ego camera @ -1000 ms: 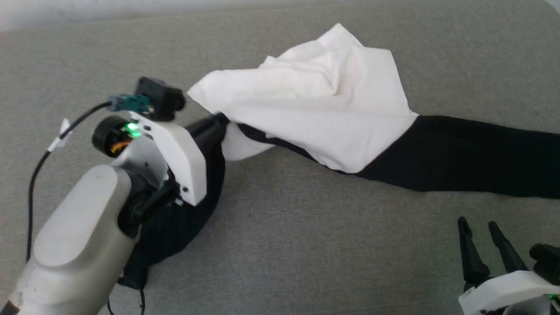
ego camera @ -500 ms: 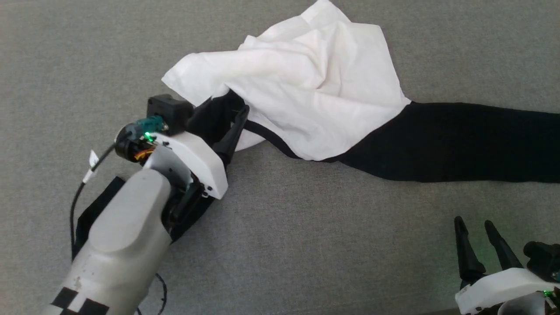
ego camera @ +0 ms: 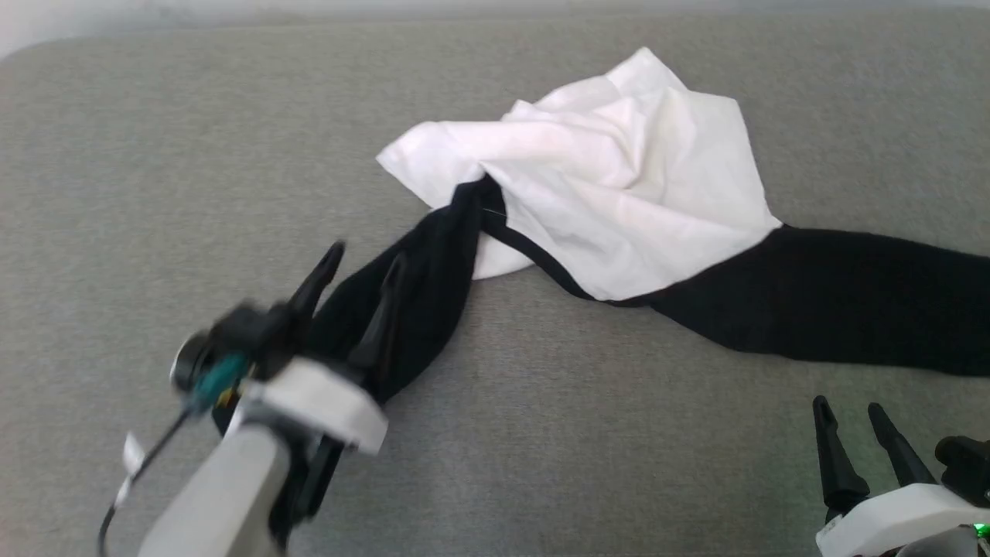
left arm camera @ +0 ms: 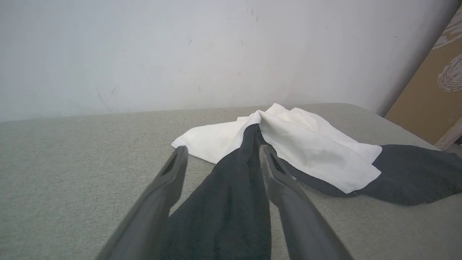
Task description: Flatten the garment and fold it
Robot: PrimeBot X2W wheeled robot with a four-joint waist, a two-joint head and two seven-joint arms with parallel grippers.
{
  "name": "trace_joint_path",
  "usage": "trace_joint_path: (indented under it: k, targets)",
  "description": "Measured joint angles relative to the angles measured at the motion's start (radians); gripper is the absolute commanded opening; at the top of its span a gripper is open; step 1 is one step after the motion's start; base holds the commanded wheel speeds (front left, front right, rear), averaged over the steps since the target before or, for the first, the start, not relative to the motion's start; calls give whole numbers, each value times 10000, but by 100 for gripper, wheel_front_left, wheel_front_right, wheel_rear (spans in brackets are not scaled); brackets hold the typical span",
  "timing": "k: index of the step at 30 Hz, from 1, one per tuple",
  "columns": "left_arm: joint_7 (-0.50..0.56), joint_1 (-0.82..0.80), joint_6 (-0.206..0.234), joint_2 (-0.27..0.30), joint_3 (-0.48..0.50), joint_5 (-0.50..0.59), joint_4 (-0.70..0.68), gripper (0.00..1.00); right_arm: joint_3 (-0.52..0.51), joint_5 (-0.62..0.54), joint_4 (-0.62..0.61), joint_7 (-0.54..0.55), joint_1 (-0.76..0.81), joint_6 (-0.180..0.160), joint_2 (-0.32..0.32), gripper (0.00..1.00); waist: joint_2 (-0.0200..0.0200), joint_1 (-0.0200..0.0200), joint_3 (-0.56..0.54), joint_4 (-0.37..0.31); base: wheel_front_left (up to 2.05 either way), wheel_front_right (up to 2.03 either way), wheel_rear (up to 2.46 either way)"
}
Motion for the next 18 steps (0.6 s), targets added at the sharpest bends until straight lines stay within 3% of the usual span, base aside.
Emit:
trace_joint_path:
  k: [5, 10, 13, 18]
  targets:
    - [-242, 2063, 1218, 366, 667, 543, -1756, 100, 19, 8, -121, 82, 51, 0, 2, 100, 0, 0, -233, 285, 0, 0, 0]
    - [-257, 4321, 1998, 73, 1772, 1463, -2874, 100, 12, -8, -270, 123, 133, 0, 2, 100, 0, 0, -490, 383, 0, 0, 0]
    - [-257, 4990, 1956, -328, 2015, 1590, -2930, 100, 50, -148, -487, 431, 152, 0, 6, 100, 0, -1, -549, 471, 0, 0, 0]
    - [-257, 5105, 1572, -677, 2422, 1889, -2997, 100, 25, -1312, -1352, 1595, -324, 0, -2, 100, 0, 0, -461, 632, 0, 0, 0]
